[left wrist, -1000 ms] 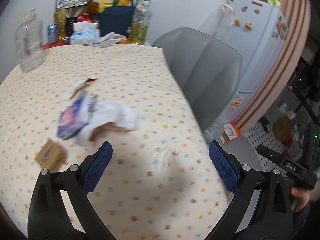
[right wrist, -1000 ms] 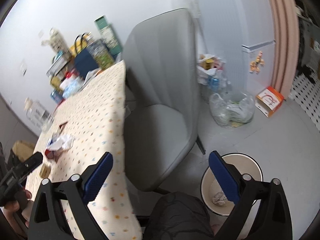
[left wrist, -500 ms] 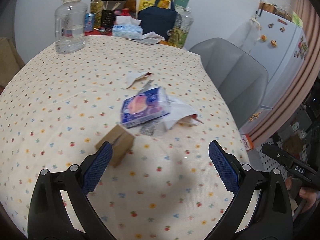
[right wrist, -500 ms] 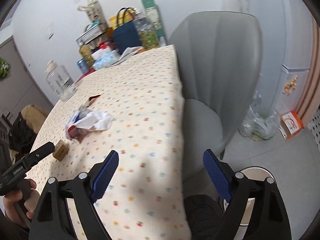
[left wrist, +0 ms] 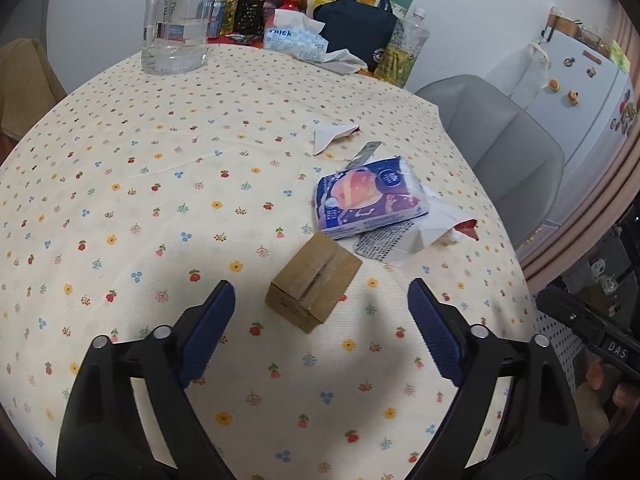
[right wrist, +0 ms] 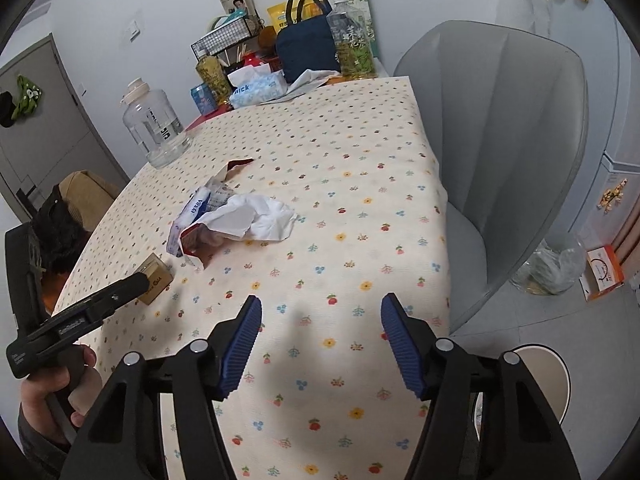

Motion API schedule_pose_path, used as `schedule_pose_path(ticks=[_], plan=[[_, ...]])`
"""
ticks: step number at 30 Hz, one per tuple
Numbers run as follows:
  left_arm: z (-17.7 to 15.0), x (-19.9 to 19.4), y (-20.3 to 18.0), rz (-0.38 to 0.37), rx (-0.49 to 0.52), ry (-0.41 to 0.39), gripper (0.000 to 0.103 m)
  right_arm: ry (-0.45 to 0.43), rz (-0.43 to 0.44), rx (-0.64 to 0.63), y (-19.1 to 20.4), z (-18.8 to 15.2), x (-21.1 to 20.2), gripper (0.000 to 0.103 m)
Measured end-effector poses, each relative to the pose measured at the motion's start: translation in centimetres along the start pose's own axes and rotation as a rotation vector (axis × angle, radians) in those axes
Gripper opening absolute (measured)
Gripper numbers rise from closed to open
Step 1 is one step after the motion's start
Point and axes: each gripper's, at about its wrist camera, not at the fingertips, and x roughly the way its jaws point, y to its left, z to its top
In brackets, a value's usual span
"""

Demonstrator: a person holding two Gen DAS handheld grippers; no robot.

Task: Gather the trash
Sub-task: 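Close the left gripper on the small cardboard box while the right gripper grasps white crumpled paper, then lift the box with the left gripper while the right gripper carries the paper toward the wastebasket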

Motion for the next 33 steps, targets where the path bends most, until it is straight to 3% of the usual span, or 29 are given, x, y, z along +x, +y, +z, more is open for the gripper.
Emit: schedule_pose_path(ticks=[4, 6, 8, 25, 30, 33], plan=[[0.0, 0.9, -0.1, 0.028, 0.022, 0.000, 0.073, 0.005, 0.011, -0.022, 0.7, 0.5, 0.6, 0.060], [0.1, 1.1, -0.2, 0.037, 0.027, -0.001, 0.062, 0.013, 0.018, -0.030, 1.2, 0.8, 1.0, 0.056], [0.3, 1.1, -0.1, 0.034, 0.022, 0.006, 0.039, 0.014, 0.020, -0.049, 1.9, 1.2, 1.5, 0.054], [0.5, -2.8, 2.8, 0.072, -0.031, -0.061, 0.037, 0.048, 0.020, -0.185, 7.8, 3.8, 6.4, 0.035], [0.6, -3.0, 2.6, 0.072, -0.026, -0.067, 0.037, 0.056, 0.026, -0.201, 8.3, 4.1, 7.0, 0.005], [0.7, -3.2, 2.2, 0.069, -0.018, -0.075, 0.037, 0.032, 0.041, -0.211, 8.3, 3.9, 6.2, 0.002]])
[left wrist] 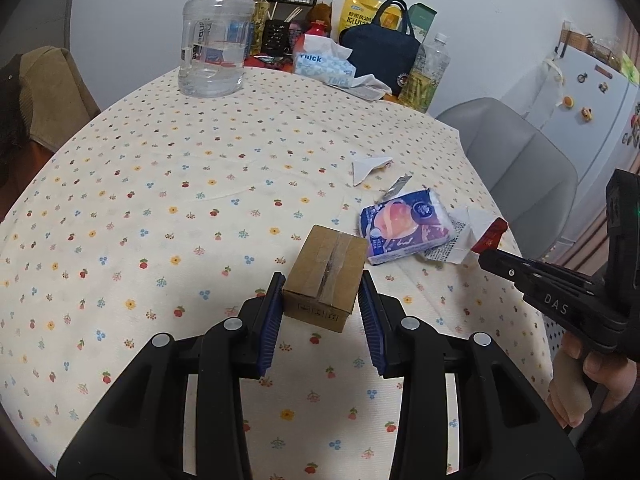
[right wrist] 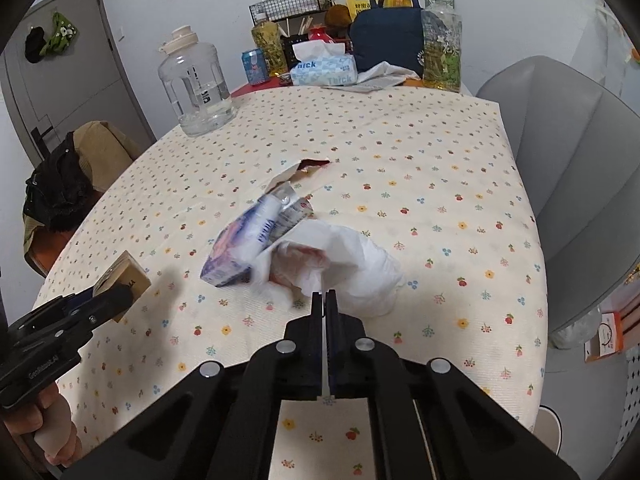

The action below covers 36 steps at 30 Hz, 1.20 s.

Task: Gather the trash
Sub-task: 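Lift the box with the left gripper while the right gripper carries the paper toward the wastebasket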

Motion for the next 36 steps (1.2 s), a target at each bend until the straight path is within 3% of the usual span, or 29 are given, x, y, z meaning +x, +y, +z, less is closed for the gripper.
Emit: schedule_pose_path(ticks=[18, 36], plan=[[0.1, -1.0, -6.3, -0.089, 0.098, -0.022, 0.037, -0.101, 0.021, 0.118, -4.2, -2.9, -7.5, 0.002], [-1.1, 1.8, -16.3, -0.220, 0.236, 0.021, 0.037, -0.135, -0.260, 0.433, -19.3, -11.3, -13.1, 0.002]])
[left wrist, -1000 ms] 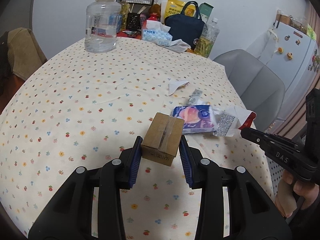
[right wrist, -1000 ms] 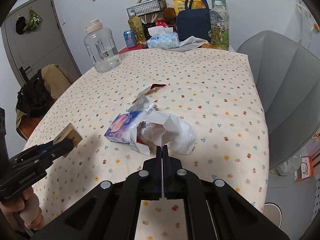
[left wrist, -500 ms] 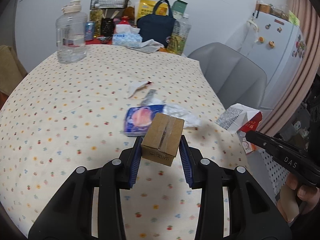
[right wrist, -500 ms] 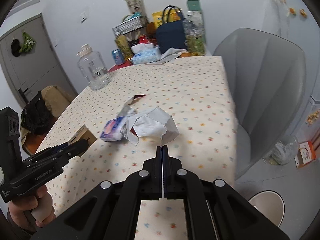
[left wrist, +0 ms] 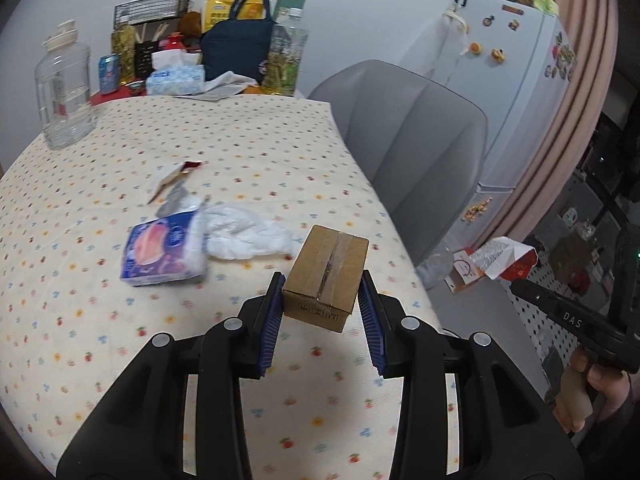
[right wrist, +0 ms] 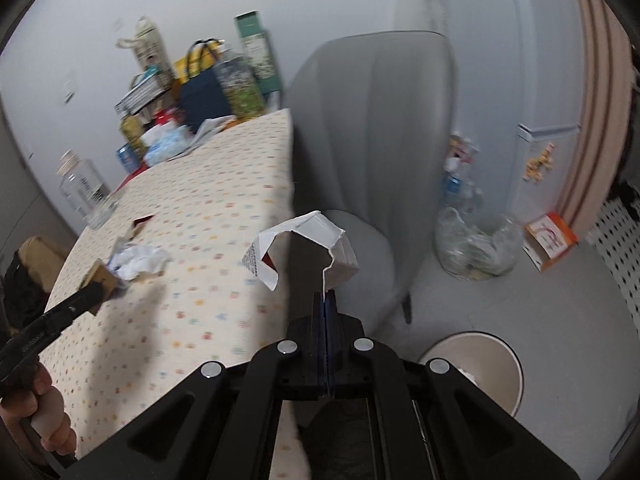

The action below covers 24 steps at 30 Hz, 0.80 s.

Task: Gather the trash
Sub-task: 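Lift the box with the left gripper while the right gripper carries the paper toward the wastebasket, then open both grippers over the wastebasket to drop the box and paper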

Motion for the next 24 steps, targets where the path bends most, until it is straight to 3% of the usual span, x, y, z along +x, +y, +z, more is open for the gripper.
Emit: schedule_pose_path(ticks=[6, 24], plan=[[0.3, 1.7, -3.3, -0.043, 0.045, 0.023, 0.037, 0.007, -0.063, 0.075, -5.1, -0.7, -0.5, 0.002], [-0.1, 6.4, -11.9, -0.108, 0.182, 0.111, 0.037, 0.063, -0.118, 0.196, -12.5, -3.2, 1.3, 0.002]])
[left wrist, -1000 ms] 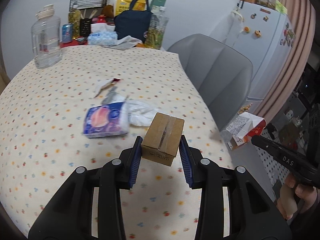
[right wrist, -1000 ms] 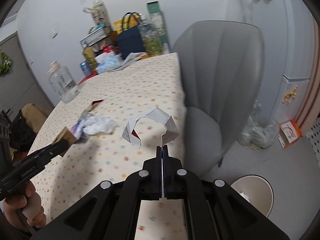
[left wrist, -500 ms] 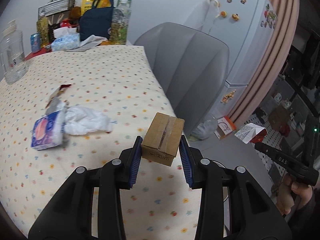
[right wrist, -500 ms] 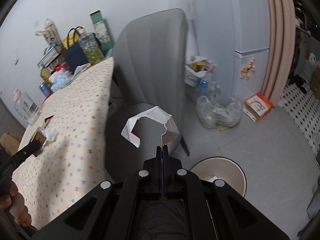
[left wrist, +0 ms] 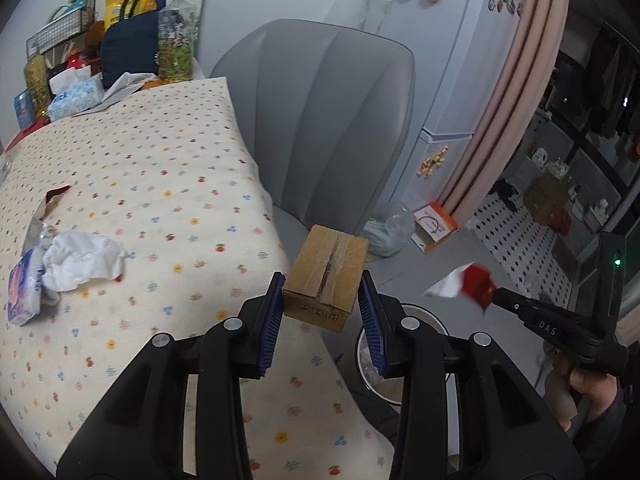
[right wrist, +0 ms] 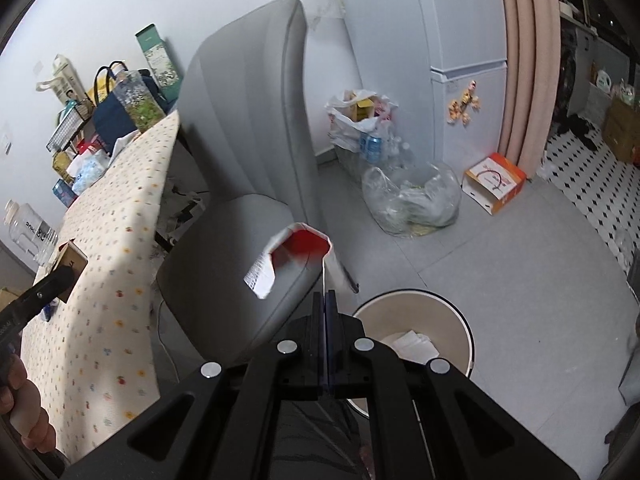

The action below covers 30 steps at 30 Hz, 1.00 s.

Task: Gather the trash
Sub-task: 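Open both grippers over the wastebasket to drop the box and paper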

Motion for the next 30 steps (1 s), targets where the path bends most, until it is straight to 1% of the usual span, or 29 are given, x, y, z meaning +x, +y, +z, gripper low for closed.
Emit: schedule_pose_path(ticks=[6, 9, 16, 17, 19, 20, 25, 30], plan=[[0.2, 1.2, -1.9, -0.012, 0.035, 0.022, 0.037, 0.012, -0.007, 0.037, -1.9, -0.3, 0.8, 0.003], [0.4, 1.8, -2.6, -0.018, 0.050, 0.034, 0.037, 0.015, -0.008, 0.056, -2.8, -0.3, 1.1, 0.006], [0.6, 3.2, -5.0, -0.028, 0.092, 0.061, 0.037, 0.053, -0.007, 0.115, -5.5, -1.0, 2.5, 0.007], [0.6, 3.4, -5.3, -0.030, 0.097, 0.064, 0.037, 0.053, -0.009, 0.124, -5.8, -1.0, 2.5, 0.009], [0.6, 3.9, -6.1, -0.035, 0.109, 0.073, 0.037, 0.042, -0.014, 0.148, -6.8, -1.2, 2.2, 0.033], [0.6, 4.1, -6.5, -0.039, 0.116, 0.078, 0.037, 0.027, -0.019, 0.156, -7.2, -1.2, 1.9, 0.049], [0.6, 5.3, -8.9, -0.067, 0.152, 0.098, 0.037, -0.008, -0.039, 0.193, -9.4, -1.1, 0.6, 0.050], [0.4, 6.5, -11.8, -0.111, 0.198, 0.125, 0.037, -0.044, -0.074, 0.233, -11.9, -1.0, -1.0, 0.058]])
